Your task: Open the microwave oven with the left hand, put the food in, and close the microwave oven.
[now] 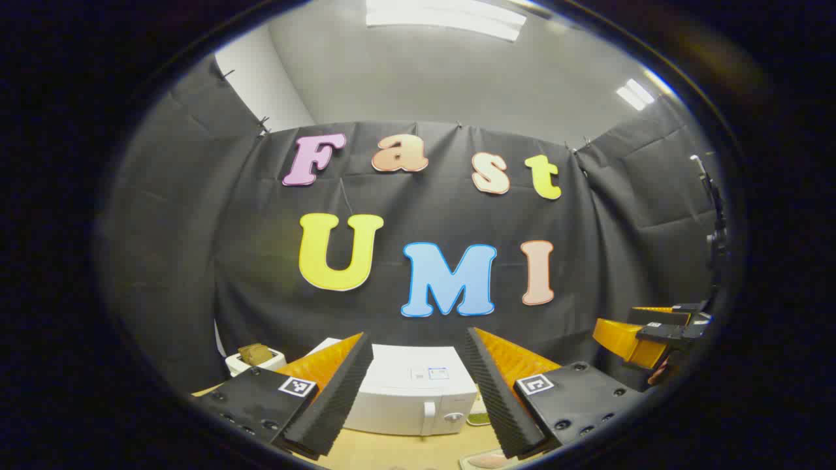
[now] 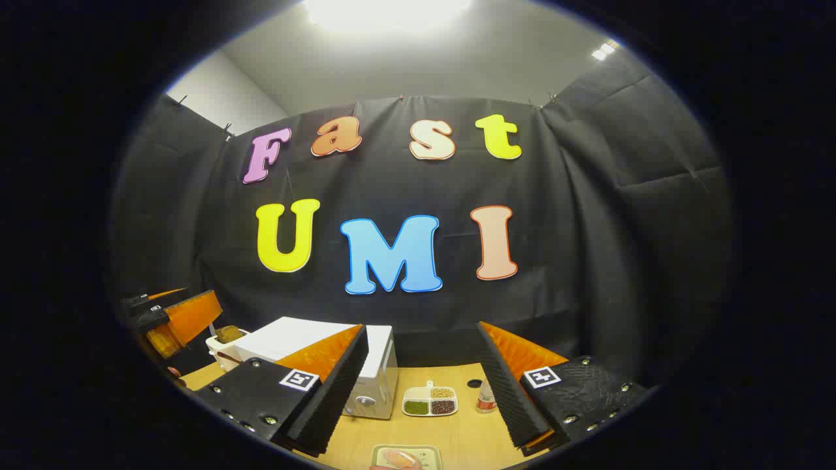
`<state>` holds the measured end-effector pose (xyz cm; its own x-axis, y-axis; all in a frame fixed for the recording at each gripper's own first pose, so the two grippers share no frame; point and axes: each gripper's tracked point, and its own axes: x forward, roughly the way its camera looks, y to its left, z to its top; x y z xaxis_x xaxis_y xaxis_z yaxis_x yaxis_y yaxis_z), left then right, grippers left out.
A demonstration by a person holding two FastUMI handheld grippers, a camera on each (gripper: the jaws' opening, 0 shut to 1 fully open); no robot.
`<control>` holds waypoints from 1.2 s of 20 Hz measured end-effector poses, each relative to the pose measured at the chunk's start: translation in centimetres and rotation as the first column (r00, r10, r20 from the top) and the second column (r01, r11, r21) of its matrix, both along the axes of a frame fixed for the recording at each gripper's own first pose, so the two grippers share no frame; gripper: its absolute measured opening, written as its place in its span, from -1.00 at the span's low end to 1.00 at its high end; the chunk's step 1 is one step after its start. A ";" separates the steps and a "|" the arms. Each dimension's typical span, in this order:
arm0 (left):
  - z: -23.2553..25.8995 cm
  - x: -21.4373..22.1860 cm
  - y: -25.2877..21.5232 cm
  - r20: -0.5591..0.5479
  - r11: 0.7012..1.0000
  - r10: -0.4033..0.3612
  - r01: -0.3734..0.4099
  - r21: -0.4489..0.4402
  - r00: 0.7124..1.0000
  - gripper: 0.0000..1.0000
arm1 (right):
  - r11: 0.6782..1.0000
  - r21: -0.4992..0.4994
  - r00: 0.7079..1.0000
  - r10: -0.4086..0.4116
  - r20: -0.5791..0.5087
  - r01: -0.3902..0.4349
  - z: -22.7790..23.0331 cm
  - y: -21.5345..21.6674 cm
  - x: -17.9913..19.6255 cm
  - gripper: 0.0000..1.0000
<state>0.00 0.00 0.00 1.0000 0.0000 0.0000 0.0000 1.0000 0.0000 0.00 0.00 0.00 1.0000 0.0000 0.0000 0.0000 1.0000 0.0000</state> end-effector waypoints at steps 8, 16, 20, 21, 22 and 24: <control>-0.8 0.2 -0.9 -0.012 1.000 -0.019 0.019 0.009 1.000 0.92 | 1.000 -0.017 1.000 0.019 -0.007 -0.019 -0.5 -0.1 0.4 0.96; -1.4 0.6 -1.5 -0.014 0.999 -0.032 0.033 0.015 0.999 0.92 | 1.000 -0.019 1.000 0.020 -0.014 -0.020 -0.9 -0.6 0.0 0.96; -3.4 1.8 -1.6 -0.040 0.999 -0.034 0.034 0.001 0.999 0.92 | 1.000 -0.027 1.000 0.006 -0.017 -0.007 -1.1 -1.0 -0.2 0.96; -4.2 2.2 -1.6 -0.048 0.999 -0.037 0.037 0.000 0.998 0.92 | 1.000 -0.027 1.000 0.003 -0.019 -0.004 -1.1 -1.2 -0.3 0.96; -5.1 2.7 -1.8 -0.057 0.999 -0.045 0.045 -0.001 0.997 0.92 | 1.000 -0.029 1.000 0.000 -0.022 0.000 -1.3 -1.4 -0.5 0.96; -7.4 3.6 -2.4 -0.079 0.998 -0.066 0.067 0.000 0.995 0.94 | 0.999 -0.031 1.000 -0.008 -0.030 0.007 -1.7 -1.7 -0.6 0.96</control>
<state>3.62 -2.40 -7.35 0.9946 -0.0664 -0.0794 0.0666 0.9978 -0.0002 -0.56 -1.74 -1.70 0.9995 -0.0078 -0.0304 0.0068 0.9995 -0.0315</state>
